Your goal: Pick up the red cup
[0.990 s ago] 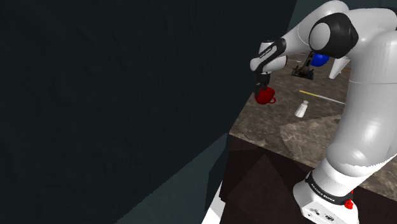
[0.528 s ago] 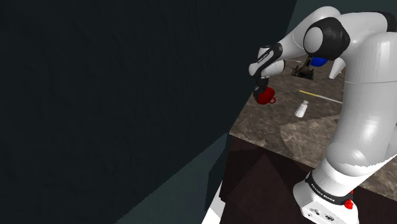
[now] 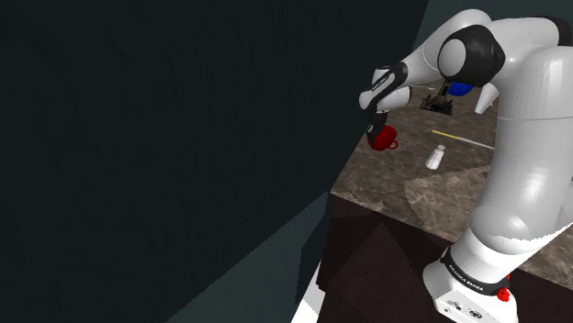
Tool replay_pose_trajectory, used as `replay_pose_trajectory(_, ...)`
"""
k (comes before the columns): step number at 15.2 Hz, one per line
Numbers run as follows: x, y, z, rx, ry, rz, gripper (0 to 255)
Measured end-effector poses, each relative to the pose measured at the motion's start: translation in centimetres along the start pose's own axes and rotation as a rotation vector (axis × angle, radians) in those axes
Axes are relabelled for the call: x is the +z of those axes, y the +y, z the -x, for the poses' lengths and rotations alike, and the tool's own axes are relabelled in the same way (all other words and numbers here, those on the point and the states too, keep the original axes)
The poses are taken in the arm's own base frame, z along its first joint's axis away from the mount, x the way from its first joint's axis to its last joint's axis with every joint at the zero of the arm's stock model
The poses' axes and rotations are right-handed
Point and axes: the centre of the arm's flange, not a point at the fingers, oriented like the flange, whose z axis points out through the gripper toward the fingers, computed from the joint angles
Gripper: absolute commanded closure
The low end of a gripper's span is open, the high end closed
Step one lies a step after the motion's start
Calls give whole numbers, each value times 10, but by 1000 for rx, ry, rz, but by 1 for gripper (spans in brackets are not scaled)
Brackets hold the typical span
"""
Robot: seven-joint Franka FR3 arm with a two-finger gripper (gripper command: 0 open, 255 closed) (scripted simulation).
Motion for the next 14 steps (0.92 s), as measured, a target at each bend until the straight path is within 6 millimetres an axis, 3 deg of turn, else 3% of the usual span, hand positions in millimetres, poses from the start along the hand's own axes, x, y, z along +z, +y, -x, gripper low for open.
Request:
replay_pose_trajectory(5, -14, 2, 1, 0, -1, -1, 255)
replay_pose_trajectory(14, -62, 9, 3, 0, -1, -1, 255)
